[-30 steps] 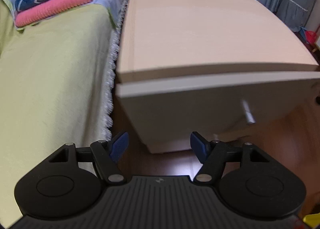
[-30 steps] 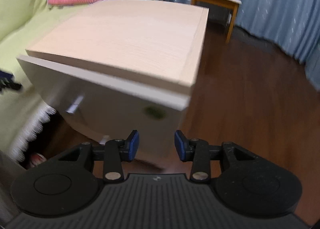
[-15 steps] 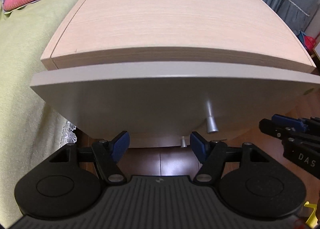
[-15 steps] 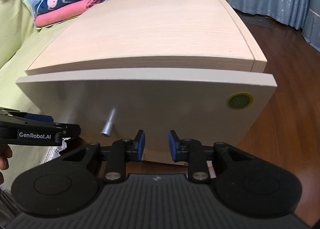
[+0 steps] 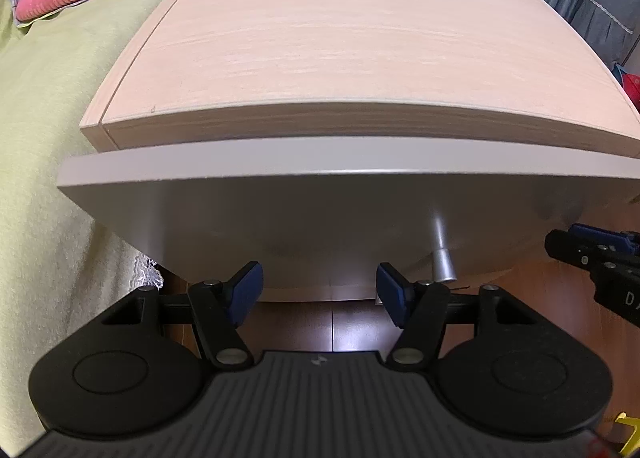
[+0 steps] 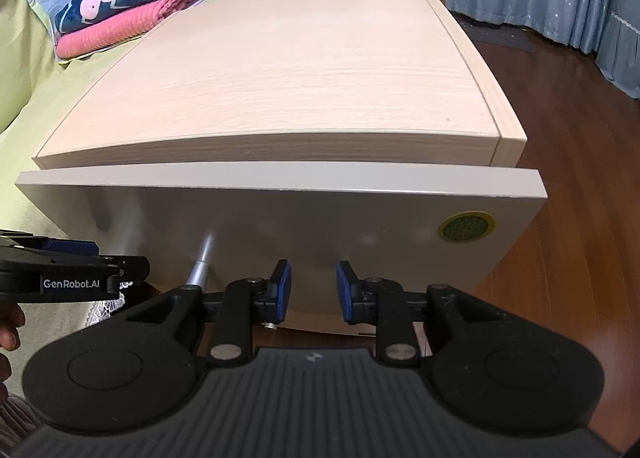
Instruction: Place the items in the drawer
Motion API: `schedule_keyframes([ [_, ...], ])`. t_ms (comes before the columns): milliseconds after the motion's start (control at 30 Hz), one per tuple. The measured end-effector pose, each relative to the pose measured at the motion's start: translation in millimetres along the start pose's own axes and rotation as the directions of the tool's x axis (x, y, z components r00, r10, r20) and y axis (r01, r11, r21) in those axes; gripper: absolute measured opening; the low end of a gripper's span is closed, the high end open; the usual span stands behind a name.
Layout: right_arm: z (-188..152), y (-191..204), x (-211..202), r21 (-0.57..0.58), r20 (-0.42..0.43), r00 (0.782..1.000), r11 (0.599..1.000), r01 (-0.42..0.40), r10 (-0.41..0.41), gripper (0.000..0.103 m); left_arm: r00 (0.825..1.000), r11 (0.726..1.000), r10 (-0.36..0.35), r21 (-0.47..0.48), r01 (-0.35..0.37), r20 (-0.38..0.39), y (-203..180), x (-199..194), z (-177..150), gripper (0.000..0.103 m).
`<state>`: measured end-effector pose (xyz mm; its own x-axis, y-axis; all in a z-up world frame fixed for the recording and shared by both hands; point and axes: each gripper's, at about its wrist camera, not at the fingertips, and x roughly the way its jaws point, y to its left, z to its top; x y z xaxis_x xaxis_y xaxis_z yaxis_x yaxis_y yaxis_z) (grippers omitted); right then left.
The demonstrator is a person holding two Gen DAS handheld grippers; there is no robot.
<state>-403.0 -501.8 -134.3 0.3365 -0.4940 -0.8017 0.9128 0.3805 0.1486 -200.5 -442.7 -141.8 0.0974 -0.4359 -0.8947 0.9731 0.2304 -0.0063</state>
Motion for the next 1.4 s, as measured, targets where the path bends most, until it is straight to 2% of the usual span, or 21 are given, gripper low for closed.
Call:
schedule_keyframes([
  [1200, 6.6, -5.3, 2.1, 0.020, -0.005, 1.000, 1.000, 0.000, 0.000, 0.021, 1.000, 1.000, 0.002, 0.011, -0.003, 0.017, -7.1, 5.1, 14.9, 0.064],
  [1400, 8.0, -9.0, 2.9, 0.031, -0.007, 1.000, 1.000, 0.001, -0.001, 0.016, 1.000, 1.000, 0.005, 0.014, -0.006, 0.021, -8.0, 4.4, 17.3, 0.064],
])
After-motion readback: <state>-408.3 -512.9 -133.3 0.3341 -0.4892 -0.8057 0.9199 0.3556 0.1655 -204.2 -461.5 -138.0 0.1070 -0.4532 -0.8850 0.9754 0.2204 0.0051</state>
